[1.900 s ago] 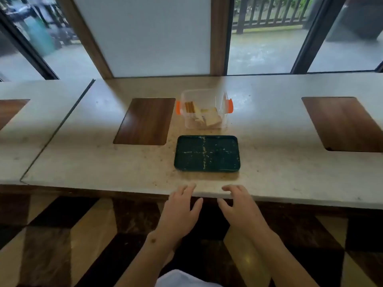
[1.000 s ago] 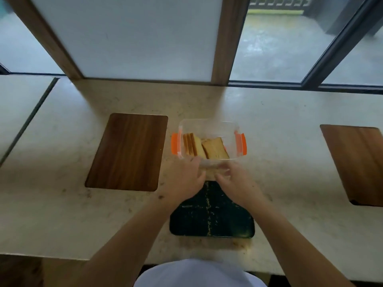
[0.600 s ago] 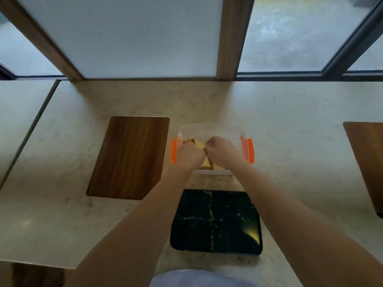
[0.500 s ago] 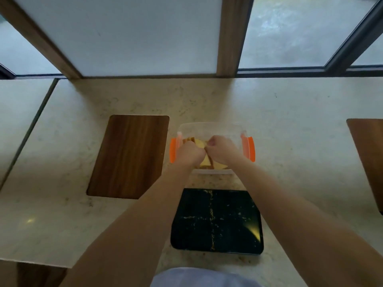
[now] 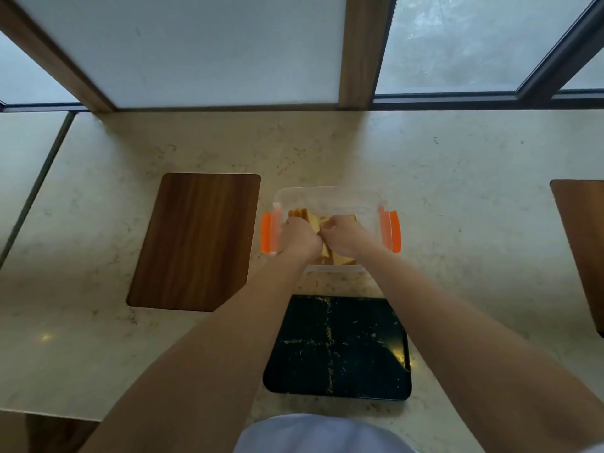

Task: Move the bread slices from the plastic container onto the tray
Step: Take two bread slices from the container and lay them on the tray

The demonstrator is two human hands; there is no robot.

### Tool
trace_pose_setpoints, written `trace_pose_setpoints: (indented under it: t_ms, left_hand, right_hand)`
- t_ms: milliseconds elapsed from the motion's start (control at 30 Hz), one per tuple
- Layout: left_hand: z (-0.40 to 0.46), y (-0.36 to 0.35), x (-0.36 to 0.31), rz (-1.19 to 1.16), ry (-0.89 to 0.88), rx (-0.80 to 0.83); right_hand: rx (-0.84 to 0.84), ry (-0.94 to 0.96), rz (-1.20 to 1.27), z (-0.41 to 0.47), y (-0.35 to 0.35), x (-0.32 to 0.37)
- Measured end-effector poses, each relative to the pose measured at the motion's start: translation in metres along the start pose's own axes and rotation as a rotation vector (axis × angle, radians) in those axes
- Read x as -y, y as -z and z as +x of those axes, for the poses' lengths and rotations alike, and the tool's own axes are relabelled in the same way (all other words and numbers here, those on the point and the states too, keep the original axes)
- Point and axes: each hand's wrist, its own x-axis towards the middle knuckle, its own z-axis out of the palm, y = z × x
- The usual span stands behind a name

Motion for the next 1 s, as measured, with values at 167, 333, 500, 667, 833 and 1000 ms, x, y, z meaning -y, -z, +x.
trace_pose_setpoints:
  t_ms: [167,333,500,667,833,1000]
  left_hand:
    - [-0.005,0.000,-0.005,0.060,-0.002,-0.060]
    - [-0.017,-0.008,-0.009,0.119,-0.065,-0.122]
    - [-0.020,-0.012,-0.013,0.040,-0.095,-0.129]
    - [-0.018,-0.011,-0.010,-0.119,-0.037,-0.144]
    - [-0.010,-0.011,-0.008,-0.199,-0.022,-0.119]
    - [-0.005,-0.009,-0.012,-0.152,-0.095,-0.139]
  right_hand:
    - [-0.026,-0.004,0.018,0.005,-0.001,-0.003]
    - [-0.052,-0.067,-0.027,0.010,-0.001,-0.008]
    - [-0.117,-0.161,-0.145,0.015,-0.002,-0.019]
    - [-0.101,-0.274,-0.073,0.021,-0.007,-0.021]
    - [-0.263,0.023,-0.032,0.022,-0.013,-0.014]
    - [-0.347,0.213,0.120,0.019,-0.012,-0.014]
